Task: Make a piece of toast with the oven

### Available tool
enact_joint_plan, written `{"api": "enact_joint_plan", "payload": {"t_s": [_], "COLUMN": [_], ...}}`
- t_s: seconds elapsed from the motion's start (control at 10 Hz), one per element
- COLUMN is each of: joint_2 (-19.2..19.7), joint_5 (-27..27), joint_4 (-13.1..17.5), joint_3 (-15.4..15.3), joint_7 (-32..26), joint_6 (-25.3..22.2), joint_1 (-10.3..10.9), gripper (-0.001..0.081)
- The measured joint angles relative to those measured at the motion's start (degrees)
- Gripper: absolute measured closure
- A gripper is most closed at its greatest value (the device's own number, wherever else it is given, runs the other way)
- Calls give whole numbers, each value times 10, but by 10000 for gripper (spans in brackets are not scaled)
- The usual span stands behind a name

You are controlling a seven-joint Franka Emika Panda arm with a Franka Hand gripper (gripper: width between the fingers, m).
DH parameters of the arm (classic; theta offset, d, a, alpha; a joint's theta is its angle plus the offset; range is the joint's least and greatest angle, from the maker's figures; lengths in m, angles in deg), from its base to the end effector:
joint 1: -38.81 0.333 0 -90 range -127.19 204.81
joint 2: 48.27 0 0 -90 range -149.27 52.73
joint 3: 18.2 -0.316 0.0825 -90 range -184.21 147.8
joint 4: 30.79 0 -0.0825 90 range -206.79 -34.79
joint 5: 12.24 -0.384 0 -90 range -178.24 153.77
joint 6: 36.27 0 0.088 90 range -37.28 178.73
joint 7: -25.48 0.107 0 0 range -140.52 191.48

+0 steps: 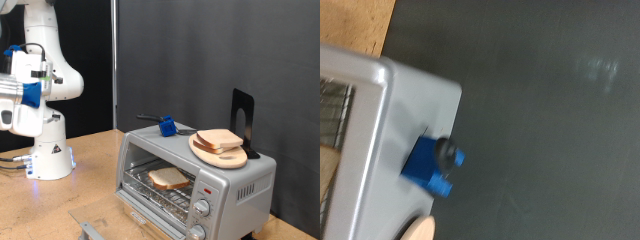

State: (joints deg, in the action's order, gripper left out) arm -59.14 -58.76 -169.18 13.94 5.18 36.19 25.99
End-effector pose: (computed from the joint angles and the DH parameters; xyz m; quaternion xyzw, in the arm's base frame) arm 0.3221 -0.1927 0.3876 -0.7596 0.2160 0.1417 0.5968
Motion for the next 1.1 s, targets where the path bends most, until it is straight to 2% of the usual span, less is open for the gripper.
{"api": "enact_joint_plan", "payload": {"t_s": [0.4,0.6,0.8,1.1], "joint_2": [105,148,173,173], "joint_5": [-47,-53,-56,-56], "joint_4": [86,120,139,138], "joint_3": [2,2,1,2], "joint_7": [-1,-10,-13,-11], "joint_6": [-16,-32,-35,-61], "joint_1": [0,-1,-1,-5], "gripper": [6,6,6,6]}}
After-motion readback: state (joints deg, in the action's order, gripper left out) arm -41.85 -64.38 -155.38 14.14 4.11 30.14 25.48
